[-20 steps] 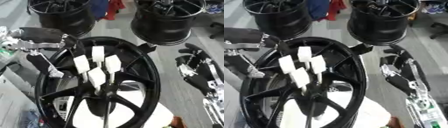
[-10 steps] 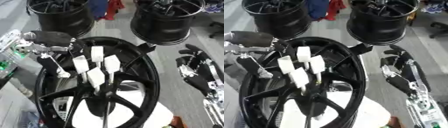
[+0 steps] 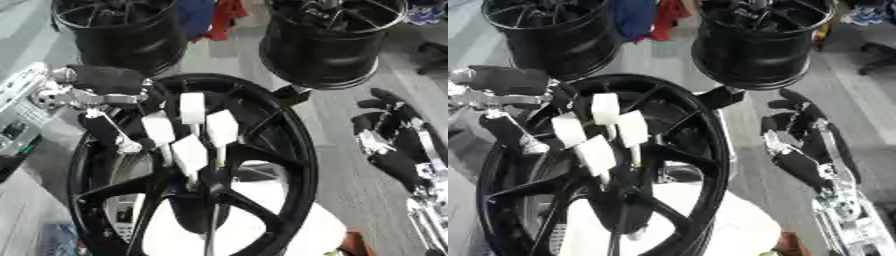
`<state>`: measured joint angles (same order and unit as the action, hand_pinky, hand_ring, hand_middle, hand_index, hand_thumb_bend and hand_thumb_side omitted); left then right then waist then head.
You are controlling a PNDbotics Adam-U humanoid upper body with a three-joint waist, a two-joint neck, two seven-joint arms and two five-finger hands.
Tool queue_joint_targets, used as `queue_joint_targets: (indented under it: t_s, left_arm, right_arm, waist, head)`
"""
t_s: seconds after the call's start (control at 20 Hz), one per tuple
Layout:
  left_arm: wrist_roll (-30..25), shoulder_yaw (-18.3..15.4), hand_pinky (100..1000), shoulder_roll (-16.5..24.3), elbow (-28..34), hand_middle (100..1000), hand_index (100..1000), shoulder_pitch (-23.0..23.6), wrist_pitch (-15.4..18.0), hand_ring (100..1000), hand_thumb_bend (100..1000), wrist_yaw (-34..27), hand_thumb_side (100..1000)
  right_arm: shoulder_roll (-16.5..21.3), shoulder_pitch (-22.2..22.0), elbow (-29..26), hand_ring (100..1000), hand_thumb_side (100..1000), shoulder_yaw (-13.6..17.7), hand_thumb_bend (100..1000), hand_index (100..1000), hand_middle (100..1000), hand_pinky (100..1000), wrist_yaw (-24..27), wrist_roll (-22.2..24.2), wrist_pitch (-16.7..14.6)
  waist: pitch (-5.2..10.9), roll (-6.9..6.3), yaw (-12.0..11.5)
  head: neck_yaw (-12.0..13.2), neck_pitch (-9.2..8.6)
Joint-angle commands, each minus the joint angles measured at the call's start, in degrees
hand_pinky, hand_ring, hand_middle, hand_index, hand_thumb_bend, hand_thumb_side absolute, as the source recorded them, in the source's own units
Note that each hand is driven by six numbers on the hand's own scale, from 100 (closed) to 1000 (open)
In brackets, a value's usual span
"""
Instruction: Pull the pin out of the wheel hub.
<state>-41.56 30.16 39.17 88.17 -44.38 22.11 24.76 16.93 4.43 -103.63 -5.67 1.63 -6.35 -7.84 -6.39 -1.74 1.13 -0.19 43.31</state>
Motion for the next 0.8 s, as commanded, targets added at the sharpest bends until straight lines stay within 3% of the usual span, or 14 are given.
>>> queue_joint_targets:
  t_s: [0.05, 0.3, 0.45, 0.6, 0.8]
  left_arm:
    - [-7.9, -0.39, 541, 0.69, 0.0, 655, 758, -1.29, 6.74, 584, 198, -0.71, 236]
    - [-9.71, -0.3, 442, 0.47, -0.22, 613, 729, -1.44, 7.05, 504, 100, -1.72, 156]
    - [-10.03, -0.46, 380, 0.31, -0.07, 584, 705, -1.75, 6.83, 460, 100, -2.42, 103]
    - [-10.23, -0.62, 353, 0.26, 0.31, 561, 685, -2.08, 6.39, 440, 100, -3.17, 104]
    - [-10.39, -1.42, 348, 0.84, 1.67, 554, 679, -2.94, 6.33, 436, 100, -4.57, 181]
  right_arm:
    - [0.98, 0.23, -0.4, 651, 191, 0.24, 181, 882, 715, 652, -0.29, 0.06, -0.26]
    - [0.97, 0.22, -0.33, 651, 191, 0.24, 183, 882, 715, 652, -0.32, 0.06, -0.28]
    - [0.96, 0.22, -0.29, 651, 192, 0.25, 182, 882, 715, 652, -0.32, 0.07, -0.27]
    - [0.95, 0.21, -0.26, 651, 192, 0.25, 183, 882, 715, 652, -0.33, 0.06, -0.27]
    - [0.99, 0.15, -0.24, 651, 192, 0.3, 186, 882, 715, 652, -0.32, 0.02, -0.27]
  waist:
    - [0.68, -0.04, 0.04]
    - [0.7, -0.06, 0.04]
    - [0.74, -0.05, 0.01]
    - [0.77, -0.04, -0.01]
    - [0.89, -0.05, -0.07]
  head:
    - [0.06, 0.05]
    - [0.05, -0.03]
    - [0.03, 0.0]
    - [0.05, -0.03]
    - [0.03, 0.01]
